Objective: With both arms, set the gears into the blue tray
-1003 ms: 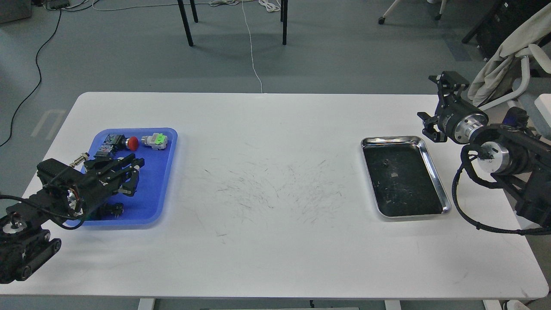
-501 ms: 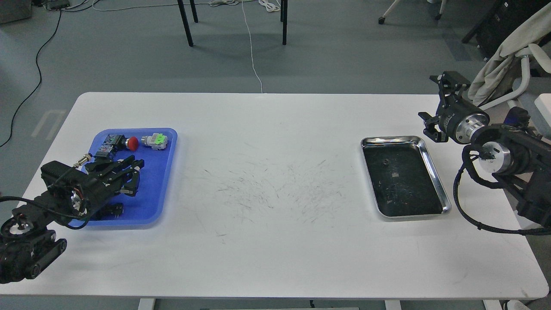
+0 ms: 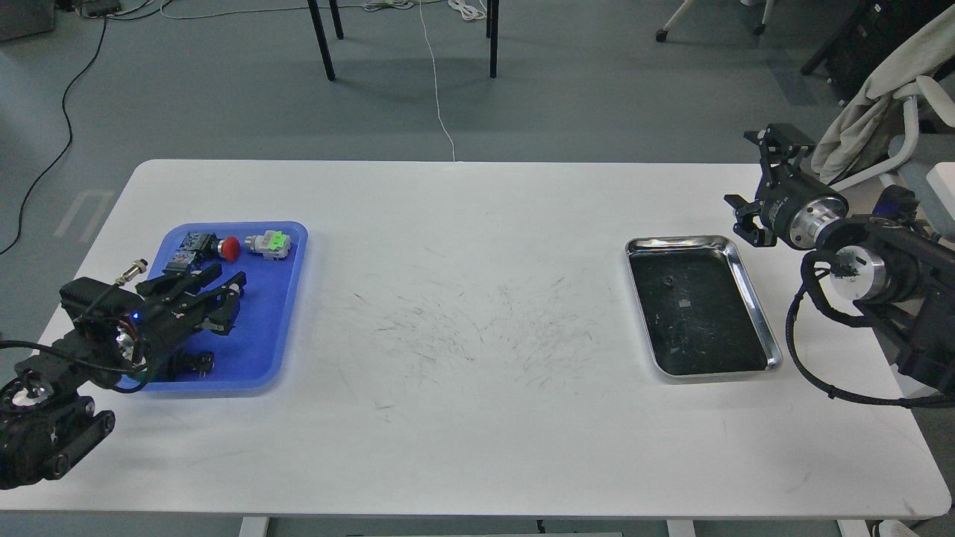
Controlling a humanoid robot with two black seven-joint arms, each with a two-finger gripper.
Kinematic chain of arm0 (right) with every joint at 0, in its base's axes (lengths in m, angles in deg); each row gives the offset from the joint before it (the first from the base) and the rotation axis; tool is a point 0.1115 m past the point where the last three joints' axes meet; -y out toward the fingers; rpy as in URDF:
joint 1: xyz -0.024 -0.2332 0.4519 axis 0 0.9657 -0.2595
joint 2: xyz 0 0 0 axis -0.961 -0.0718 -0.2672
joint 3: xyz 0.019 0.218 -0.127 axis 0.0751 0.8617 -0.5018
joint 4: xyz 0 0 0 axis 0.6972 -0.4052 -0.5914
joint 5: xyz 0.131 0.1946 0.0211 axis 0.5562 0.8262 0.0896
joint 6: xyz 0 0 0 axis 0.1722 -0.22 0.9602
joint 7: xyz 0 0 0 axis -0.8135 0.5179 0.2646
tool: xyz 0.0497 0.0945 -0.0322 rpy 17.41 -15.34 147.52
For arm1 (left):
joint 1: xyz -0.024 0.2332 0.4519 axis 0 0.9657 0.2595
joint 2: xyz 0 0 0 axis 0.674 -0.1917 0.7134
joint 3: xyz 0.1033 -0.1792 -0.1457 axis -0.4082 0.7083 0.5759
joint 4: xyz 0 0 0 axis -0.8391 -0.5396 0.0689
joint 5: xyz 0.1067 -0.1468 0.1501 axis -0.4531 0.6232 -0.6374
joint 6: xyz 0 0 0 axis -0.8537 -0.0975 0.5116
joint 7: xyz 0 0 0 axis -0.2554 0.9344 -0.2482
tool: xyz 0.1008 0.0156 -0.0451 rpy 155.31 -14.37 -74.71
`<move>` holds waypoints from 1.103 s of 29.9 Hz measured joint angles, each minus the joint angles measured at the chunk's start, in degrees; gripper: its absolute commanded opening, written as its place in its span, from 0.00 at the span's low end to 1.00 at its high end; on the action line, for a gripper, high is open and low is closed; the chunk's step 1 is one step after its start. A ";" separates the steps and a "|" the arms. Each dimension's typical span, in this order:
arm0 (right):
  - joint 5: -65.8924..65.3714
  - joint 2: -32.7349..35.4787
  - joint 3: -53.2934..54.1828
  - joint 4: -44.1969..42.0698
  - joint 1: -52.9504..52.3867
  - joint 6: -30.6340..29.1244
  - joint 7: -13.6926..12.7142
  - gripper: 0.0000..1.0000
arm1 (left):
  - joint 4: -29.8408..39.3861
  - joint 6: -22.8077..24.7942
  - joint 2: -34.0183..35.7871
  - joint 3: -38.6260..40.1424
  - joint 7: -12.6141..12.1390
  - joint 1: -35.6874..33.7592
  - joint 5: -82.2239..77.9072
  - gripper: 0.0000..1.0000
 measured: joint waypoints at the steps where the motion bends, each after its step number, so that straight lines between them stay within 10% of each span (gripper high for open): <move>1: 0.00 0.04 0.00 0.00 0.00 0.00 0.00 0.97 | 0.00 0.00 0.05 0.00 0.00 -0.03 0.06 0.50; 9: 0.00 0.01 0.11 0.03 0.00 0.00 0.00 0.97 | 0.57 2.01 0.71 0.11 0.01 -2.60 10.15 0.57; 24: 0.00 -0.04 0.19 -0.04 0.07 0.19 0.33 0.97 | 1.98 25.04 9.97 1.14 -0.01 -12.14 77.31 0.58; 33: 0.00 -0.55 1.29 0.43 -0.07 0.53 0.35 0.98 | 3.33 32.49 12.17 2.80 -0.01 -14.72 97.50 0.83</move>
